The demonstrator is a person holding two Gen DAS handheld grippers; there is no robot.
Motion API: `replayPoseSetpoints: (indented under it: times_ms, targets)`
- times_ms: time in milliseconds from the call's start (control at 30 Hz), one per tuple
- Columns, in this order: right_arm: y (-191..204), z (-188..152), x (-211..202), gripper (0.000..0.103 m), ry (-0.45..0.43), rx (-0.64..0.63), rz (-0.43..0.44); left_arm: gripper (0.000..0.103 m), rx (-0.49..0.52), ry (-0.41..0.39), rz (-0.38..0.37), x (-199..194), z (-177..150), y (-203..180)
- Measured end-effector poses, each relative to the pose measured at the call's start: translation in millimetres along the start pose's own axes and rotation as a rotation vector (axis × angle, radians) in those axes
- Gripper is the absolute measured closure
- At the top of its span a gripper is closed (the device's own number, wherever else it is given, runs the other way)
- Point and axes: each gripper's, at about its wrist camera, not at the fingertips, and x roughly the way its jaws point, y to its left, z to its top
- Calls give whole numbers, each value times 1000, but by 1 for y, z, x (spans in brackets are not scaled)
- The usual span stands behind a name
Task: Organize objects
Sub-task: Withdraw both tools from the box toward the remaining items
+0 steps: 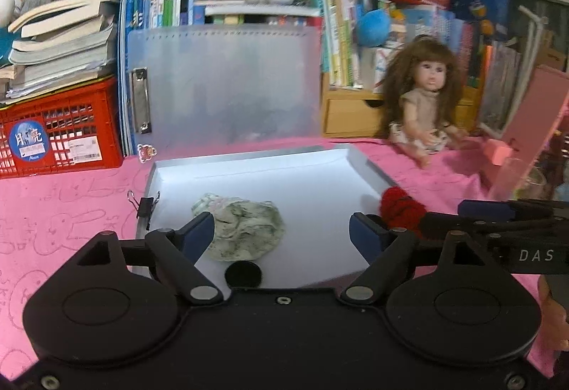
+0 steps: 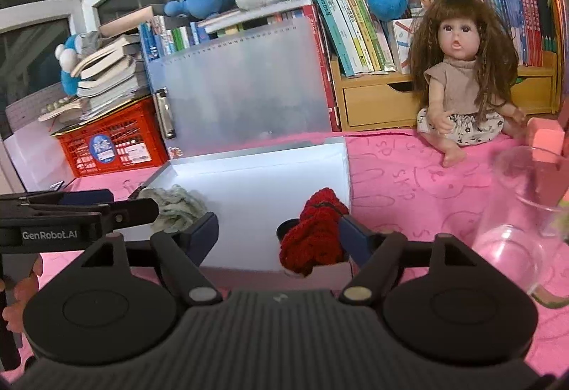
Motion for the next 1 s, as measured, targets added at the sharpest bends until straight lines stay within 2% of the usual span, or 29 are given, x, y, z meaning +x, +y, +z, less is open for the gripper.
replayPoseSetpoints:
  times_ms: [267, 633, 1000]
  targets:
    - [5, -15, -33, 15, -15, -28, 46, 18, 4, -25, -66, -41, -16, -11]
    - [21, -48, -58, 13, 16, -99, 87, 16, 26, -17, -77, -79, -52, -20]
    - [39, -72, -84, 11, 10, -182, 100, 16, 16, -22, -81, -106, -83, -21]
